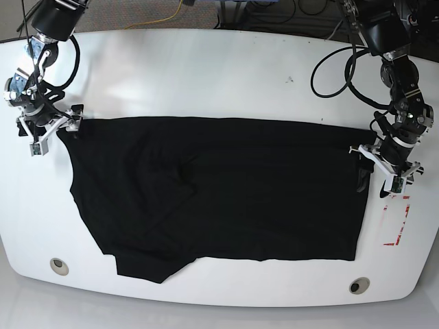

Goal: Layout the t-shirt on the table in an organized manner, then fold the t-shirt properly
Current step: 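Regrip the shirt corners with both grippers at the collar end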

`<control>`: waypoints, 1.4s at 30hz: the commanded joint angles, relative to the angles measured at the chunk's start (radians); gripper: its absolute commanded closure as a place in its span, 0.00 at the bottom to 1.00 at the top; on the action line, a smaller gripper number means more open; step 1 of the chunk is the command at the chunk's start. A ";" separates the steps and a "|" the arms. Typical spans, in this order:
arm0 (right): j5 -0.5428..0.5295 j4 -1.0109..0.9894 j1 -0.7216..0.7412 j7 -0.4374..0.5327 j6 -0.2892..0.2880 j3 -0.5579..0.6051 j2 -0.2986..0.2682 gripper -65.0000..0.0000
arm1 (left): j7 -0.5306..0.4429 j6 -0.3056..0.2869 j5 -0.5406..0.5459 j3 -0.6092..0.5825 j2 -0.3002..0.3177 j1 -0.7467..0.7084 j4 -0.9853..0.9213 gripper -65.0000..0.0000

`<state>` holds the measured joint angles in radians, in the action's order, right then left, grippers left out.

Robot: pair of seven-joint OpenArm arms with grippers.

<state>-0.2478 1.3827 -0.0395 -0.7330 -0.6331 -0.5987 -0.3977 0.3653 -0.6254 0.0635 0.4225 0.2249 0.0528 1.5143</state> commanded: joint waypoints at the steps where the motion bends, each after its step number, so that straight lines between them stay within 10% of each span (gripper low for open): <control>1: -0.014 -0.026 0.017 0.042 -0.004 -0.010 -0.027 0.02 | -0.030 0.003 0.016 0.003 0.014 0.017 0.022 0.47; 17: -0.015 -0.167 0.043 0.132 -0.018 -0.010 -0.025 0.21 | -0.030 0.002 0.016 0.003 0.014 -0.001 0.024 0.47; 30: -0.008 -0.171 0.059 0.131 -0.034 -0.010 -0.007 1.00 | -0.027 0.003 0.012 0.046 0.015 -0.003 0.024 0.46; 42: -0.011 -0.171 0.054 0.126 -0.034 -0.008 -0.005 1.00 | 0.039 -0.001 0.012 0.177 0.018 -0.003 -0.002 0.46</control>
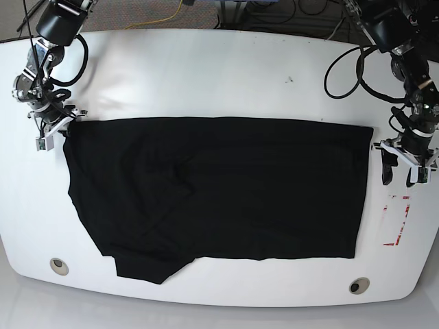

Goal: Layout the t-shirt on the table in an organized manner, then fold the t-shirt properly
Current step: 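Regrip the shirt corners with both grippers at the collar end, then pull the shirt with both grippers toward the robot, sliding it across the table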

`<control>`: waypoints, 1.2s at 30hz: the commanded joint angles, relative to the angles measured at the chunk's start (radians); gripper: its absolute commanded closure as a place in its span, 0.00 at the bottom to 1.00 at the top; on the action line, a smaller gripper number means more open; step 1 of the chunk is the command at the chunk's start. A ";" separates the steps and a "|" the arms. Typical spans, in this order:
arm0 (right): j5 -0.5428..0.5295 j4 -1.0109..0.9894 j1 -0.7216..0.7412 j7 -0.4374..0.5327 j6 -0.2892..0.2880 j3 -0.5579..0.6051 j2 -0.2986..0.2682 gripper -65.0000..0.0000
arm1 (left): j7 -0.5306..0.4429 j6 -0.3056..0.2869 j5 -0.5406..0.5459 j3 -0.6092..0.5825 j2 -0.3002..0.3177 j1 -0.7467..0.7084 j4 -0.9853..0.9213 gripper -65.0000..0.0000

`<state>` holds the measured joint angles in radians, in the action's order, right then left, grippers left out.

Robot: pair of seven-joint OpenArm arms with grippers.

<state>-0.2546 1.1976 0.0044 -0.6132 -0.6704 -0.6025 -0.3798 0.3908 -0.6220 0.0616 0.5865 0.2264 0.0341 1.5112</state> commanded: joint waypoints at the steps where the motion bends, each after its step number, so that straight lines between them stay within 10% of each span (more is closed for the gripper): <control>1: -0.004 0.014 0.010 0.006 0.004 -0.003 -0.023 1.00 | 0.038 -0.005 0.014 0.016 0.029 0.016 -0.008 0.46; 11: 0.002 0.014 0.012 0.006 0.002 -0.001 -0.003 1.00 | 0.112 -0.060 0.022 0.017 0.070 -0.009 -0.119 0.44; 19: 0.002 0.014 0.012 0.006 0.001 0.000 -0.002 1.00 | 0.113 -0.076 0.022 -0.009 0.066 -0.030 -0.122 0.24; 36: -0.002 0.014 0.012 0.006 -0.001 0.000 0.000 1.00 | 0.113 -0.076 0.105 -0.145 0.064 -0.116 -0.068 0.23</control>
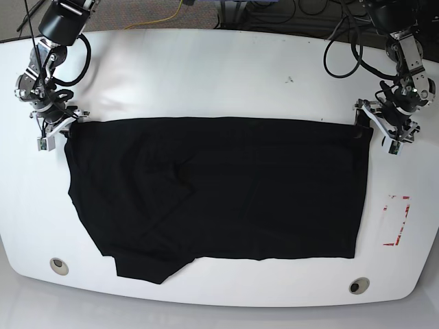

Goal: Layout the t-shirt on the table in an organized manner, then fold the t-shirt properly
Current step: 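Pull the shirt with both grippers toward the robot, sliding it across the table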

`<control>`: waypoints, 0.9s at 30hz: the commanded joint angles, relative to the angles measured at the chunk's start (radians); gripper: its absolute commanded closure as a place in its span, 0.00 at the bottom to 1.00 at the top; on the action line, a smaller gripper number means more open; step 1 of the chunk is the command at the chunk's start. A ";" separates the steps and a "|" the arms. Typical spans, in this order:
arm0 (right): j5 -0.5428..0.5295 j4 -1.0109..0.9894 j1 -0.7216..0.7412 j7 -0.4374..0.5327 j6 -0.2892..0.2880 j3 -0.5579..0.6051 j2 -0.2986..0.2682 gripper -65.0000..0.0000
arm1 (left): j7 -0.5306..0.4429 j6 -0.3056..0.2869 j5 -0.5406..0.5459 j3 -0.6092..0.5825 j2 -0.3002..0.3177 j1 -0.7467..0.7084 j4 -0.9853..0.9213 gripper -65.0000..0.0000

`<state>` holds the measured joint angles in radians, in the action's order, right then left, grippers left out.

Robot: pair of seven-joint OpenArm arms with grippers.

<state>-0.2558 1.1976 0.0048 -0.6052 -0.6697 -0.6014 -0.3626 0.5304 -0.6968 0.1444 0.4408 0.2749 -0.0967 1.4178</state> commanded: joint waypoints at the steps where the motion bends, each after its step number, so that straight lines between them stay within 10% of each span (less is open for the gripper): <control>1: -0.003 0.014 0.011 -0.002 -0.002 -0.001 -0.017 1.00 | -0.026 -0.001 0.022 0.000 0.016 0.013 0.025 0.23; 27: -0.006 0.014 0.011 -0.002 -0.003 -0.001 -0.017 1.00 | -0.033 -0.001 0.021 -0.044 0.004 0.018 -0.056 0.23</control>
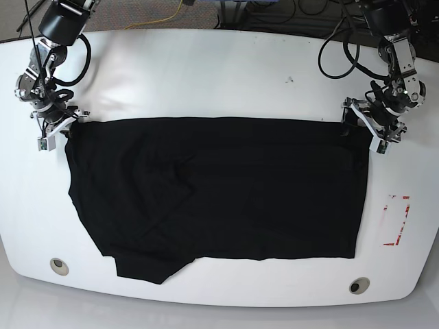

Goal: Layout the t-shirt on the table in an organized manner, then fold the t-shirt properly
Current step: 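Pull the shirt with both grippers toward the robot, sliding it across the table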

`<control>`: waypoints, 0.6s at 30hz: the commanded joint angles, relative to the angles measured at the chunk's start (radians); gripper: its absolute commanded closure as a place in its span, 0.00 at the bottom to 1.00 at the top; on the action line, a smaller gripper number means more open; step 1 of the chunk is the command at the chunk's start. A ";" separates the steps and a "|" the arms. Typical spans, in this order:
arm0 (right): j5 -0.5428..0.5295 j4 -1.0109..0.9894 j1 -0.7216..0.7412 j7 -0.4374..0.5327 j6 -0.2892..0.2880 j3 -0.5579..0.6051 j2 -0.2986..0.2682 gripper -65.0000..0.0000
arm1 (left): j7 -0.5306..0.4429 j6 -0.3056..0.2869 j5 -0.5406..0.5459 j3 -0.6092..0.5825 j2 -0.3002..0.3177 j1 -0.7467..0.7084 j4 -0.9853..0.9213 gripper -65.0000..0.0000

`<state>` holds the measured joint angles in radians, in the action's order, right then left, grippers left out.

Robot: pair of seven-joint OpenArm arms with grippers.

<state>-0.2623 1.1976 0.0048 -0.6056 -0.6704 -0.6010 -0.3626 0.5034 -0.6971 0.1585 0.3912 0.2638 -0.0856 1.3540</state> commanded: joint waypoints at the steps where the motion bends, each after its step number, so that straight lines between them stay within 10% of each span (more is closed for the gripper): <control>1: 0.001 0.014 0.011 -0.001 -0.002 -0.001 -0.017 1.00 | -0.005 -0.001 0.006 0.005 0.015 0.007 0.008 0.23; 18: 0.001 0.014 0.011 -0.001 -0.002 -0.001 -0.017 1.00 | -0.009 0.024 0.010 0.030 0.015 0.002 0.014 0.26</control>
<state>-0.2623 1.1976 0.0048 -0.6056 -0.6704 -0.6010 -0.3626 0.5003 -0.6773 0.1619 0.4019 0.2638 -0.0887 1.3525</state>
